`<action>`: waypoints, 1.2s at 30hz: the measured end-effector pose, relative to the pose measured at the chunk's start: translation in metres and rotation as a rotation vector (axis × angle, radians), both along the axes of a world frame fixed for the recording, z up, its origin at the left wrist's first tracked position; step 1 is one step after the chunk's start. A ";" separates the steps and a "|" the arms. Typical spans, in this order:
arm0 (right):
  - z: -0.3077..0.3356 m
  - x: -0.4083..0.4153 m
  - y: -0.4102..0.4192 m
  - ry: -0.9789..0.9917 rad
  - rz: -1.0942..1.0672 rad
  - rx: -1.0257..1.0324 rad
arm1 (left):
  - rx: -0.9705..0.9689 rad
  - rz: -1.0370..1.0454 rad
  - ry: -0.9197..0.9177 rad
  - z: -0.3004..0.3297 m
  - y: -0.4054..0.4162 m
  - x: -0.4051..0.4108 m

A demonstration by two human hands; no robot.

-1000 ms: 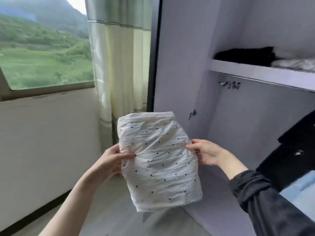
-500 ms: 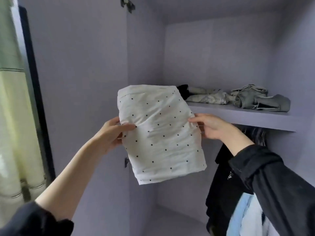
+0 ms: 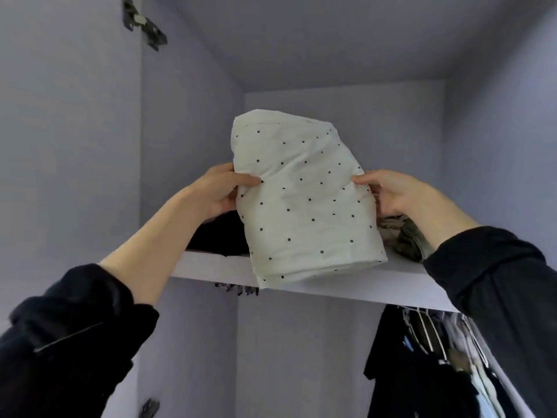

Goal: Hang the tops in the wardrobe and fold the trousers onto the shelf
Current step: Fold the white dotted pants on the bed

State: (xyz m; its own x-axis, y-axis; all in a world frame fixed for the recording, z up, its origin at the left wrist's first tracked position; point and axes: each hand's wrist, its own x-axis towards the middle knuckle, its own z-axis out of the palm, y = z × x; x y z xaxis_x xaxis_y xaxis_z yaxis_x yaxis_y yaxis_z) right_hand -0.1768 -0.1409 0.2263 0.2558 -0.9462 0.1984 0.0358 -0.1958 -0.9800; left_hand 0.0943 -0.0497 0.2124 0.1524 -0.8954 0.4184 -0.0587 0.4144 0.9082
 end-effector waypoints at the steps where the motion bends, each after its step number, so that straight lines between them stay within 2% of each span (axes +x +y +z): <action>1: 0.009 0.003 -0.013 0.006 -0.012 -0.016 | -0.015 -0.013 0.003 0.006 -0.015 0.002; 8: 0.075 0.030 -0.129 0.017 -0.102 -0.051 | -0.021 -0.039 0.111 0.046 -0.144 0.023; 13: 0.095 0.050 -0.218 0.163 -0.193 -0.080 | 0.042 -0.040 0.220 0.037 -0.235 0.026; 17: 0.113 0.073 -0.276 0.254 -0.179 -0.124 | 0.068 -0.011 0.365 0.030 -0.285 0.033; 21: 0.142 0.117 -0.323 0.375 -0.172 -0.318 | 0.105 0.024 0.542 0.029 -0.328 0.045; 23: 0.137 0.148 -0.330 0.516 -0.176 -0.504 | 0.229 0.059 0.558 0.014 -0.336 0.059; 25: 0.118 0.180 -0.345 0.749 -0.157 -0.651 | 0.427 0.171 0.333 -0.002 -0.341 0.075; 28: 0.083 0.214 -0.360 1.070 -0.091 -0.725 | 0.600 0.450 -0.279 -0.007 -0.339 0.092; 30: 0.069 0.220 -0.362 1.199 -0.073 -0.766 | 0.605 0.651 -0.731 0.008 -0.334 0.091; 32: 0.061 0.216 -0.361 1.265 -0.057 -0.782 | 0.487 0.795 -1.106 0.026 -0.332 0.087; 34: 0.053 0.204 -0.363 1.330 -0.076 -0.712 | 0.328 0.735 -1.279 0.033 -0.338 0.084; 36: 0.045 0.189 -0.370 1.372 -0.128 -0.613 | 0.260 0.472 -1.378 0.027 -0.347 0.080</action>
